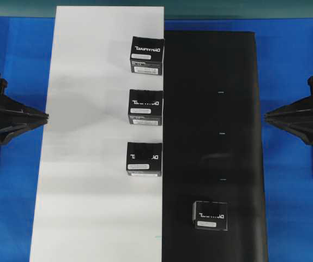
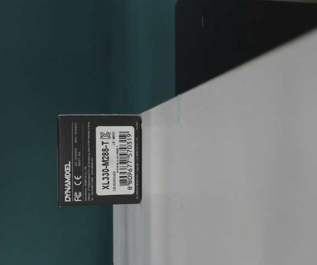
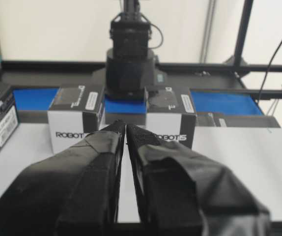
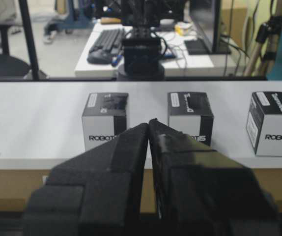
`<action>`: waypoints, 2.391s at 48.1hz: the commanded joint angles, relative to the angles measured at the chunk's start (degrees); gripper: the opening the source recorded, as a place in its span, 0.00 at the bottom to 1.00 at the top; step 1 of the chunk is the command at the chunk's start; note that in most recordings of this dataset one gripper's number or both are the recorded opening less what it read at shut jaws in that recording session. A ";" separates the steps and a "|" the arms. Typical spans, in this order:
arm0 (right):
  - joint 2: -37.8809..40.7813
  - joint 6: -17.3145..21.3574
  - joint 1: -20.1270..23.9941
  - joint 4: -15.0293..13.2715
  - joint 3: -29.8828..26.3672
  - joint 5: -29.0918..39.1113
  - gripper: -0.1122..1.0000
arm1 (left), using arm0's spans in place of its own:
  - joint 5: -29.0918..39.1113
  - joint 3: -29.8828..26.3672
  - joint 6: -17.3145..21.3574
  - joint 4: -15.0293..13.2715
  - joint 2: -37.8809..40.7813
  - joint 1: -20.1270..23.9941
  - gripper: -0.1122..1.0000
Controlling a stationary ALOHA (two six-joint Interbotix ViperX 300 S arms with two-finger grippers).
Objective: Place the box from the black base onto the white base.
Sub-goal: 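Start moving the right gripper toward the black box on the black base, then lower the open right gripper over the black box on the black base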
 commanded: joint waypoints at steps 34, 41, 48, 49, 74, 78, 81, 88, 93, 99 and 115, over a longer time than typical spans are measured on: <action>7.21 12.92 14.06 5.19 -12.92 40.08 0.14 | 8.96 -5.45 -0.53 0.97 0.53 -0.09 0.08; 14.24 14.33 16.44 5.19 -17.49 42.28 0.14 | 8.96 -5.98 -0.44 0.97 0.70 -0.35 0.08; 20.21 17.93 18.54 5.19 -20.48 45.44 0.14 | 8.96 -6.06 -0.44 0.97 0.62 -0.53 0.08; 21.01 18.98 18.72 5.19 -20.83 45.97 0.14 | 8.96 -6.06 -0.44 0.97 0.62 -0.53 0.08; 31.64 30.85 21.45 0.62 -27.69 56.87 0.17 | 9.05 -6.06 -0.26 0.97 0.70 -1.14 0.08; 32.96 30.59 21.88 0.62 -28.83 57.83 0.21 | 8.96 -6.15 -0.26 0.97 0.62 -1.14 0.08; 33.66 30.32 22.41 0.70 -29.44 58.54 0.27 | 9.05 -6.15 -0.26 0.97 0.62 -1.14 0.08; 35.24 31.11 23.47 0.88 -30.94 59.50 0.58 | 9.05 -6.06 -0.53 0.97 0.70 -1.14 0.08; 36.91 31.55 23.64 -0.09 -32.34 62.23 0.85 | 9.58 -6.15 -0.88 0.97 0.79 -2.11 0.08; 40.43 32.78 25.14 -4.39 -33.84 68.73 1.00 | 12.04 -6.15 -1.05 0.97 0.79 -2.37 0.08; 43.51 38.94 26.89 -11.07 -34.28 64.25 1.00 | 13.45 -6.33 -1.05 0.97 -0.18 -2.55 0.08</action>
